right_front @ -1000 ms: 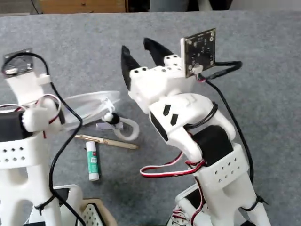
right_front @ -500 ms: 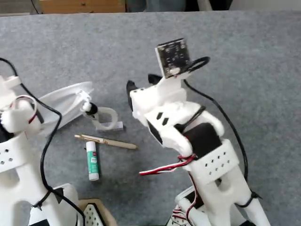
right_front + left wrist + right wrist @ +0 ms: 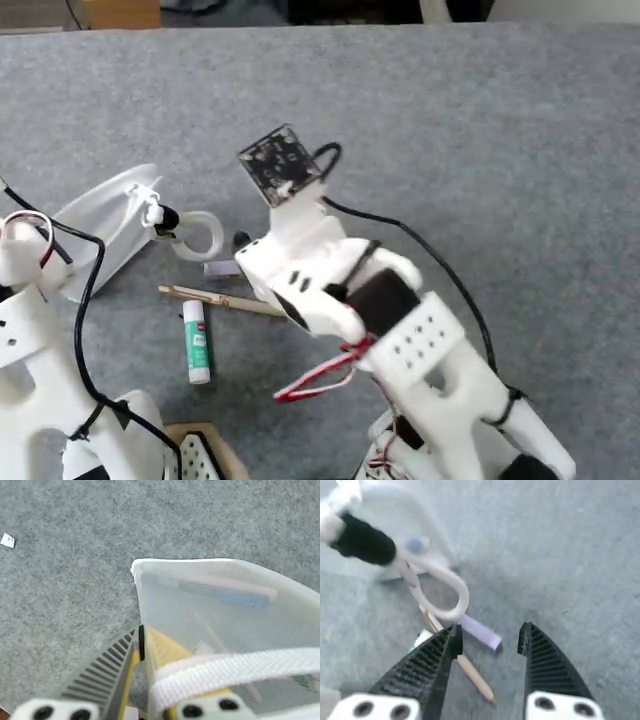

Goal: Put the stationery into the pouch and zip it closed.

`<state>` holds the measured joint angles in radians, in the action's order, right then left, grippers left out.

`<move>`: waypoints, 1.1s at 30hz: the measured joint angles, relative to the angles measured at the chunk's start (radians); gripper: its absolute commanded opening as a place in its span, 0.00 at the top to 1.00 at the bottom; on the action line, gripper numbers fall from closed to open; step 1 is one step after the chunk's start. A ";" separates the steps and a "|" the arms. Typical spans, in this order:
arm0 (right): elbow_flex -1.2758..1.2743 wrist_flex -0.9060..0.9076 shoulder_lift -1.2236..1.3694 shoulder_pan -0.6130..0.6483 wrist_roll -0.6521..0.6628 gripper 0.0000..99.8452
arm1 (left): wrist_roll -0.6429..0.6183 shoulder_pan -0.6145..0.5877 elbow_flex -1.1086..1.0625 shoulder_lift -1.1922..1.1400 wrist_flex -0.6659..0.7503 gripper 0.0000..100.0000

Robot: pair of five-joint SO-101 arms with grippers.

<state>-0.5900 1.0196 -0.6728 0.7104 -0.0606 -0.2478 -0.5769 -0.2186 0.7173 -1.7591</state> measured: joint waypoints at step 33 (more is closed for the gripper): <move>0.436 -0.002 0.993 0.117 0.219 0.80 | -0.009 -0.166 0.071 -0.213 0.028 0.97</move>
<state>-0.1542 1.0180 0.3199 0.8270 0.1588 -0.2570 -0.7426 -0.1481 0.5040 -1.7315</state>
